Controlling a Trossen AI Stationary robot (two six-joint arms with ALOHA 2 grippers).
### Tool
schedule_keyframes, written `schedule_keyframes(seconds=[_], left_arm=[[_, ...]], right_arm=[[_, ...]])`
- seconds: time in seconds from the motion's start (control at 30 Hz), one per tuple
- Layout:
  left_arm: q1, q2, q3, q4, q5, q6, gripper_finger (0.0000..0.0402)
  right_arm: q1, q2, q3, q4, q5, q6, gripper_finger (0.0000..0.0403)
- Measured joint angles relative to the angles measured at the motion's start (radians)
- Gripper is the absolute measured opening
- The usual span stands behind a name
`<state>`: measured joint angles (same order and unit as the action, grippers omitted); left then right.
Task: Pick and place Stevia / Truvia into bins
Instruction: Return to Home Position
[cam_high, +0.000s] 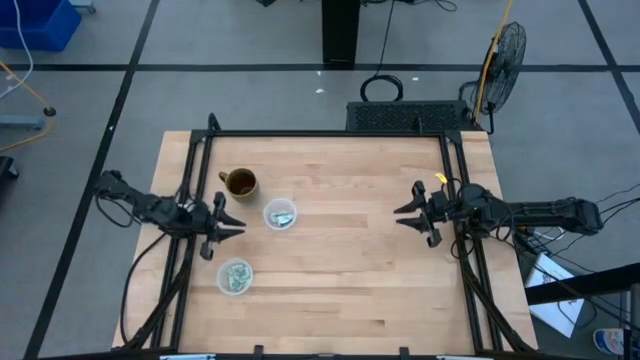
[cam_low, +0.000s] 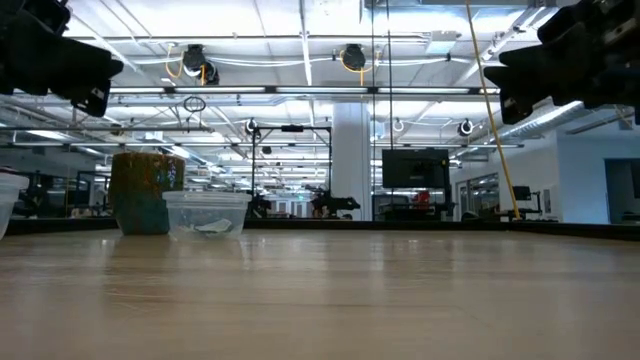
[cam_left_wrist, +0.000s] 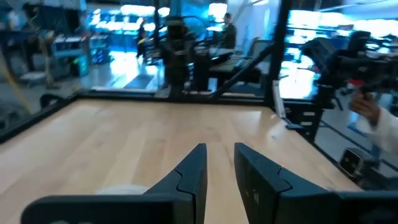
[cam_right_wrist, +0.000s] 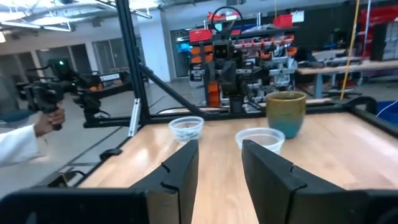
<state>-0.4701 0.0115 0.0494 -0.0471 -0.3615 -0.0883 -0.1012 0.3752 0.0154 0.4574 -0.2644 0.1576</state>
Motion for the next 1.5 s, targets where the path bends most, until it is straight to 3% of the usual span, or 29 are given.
schedule_keyframes(seconds=[0.7, 1.5], left_arm=[[0.012, 0.162, -0.038, 0.105, 0.049, 0.05, 0.0086], [0.012, 0.172, -0.039, 0.105, 0.047, 0.046, 0.0086]], right_arm=[[-0.007, 0.0, 0.0, -0.002, 0.0, -0.04, 0.0116], [-0.007, 0.0, -0.001, -0.002, 0.0, -0.039, 0.0116]])
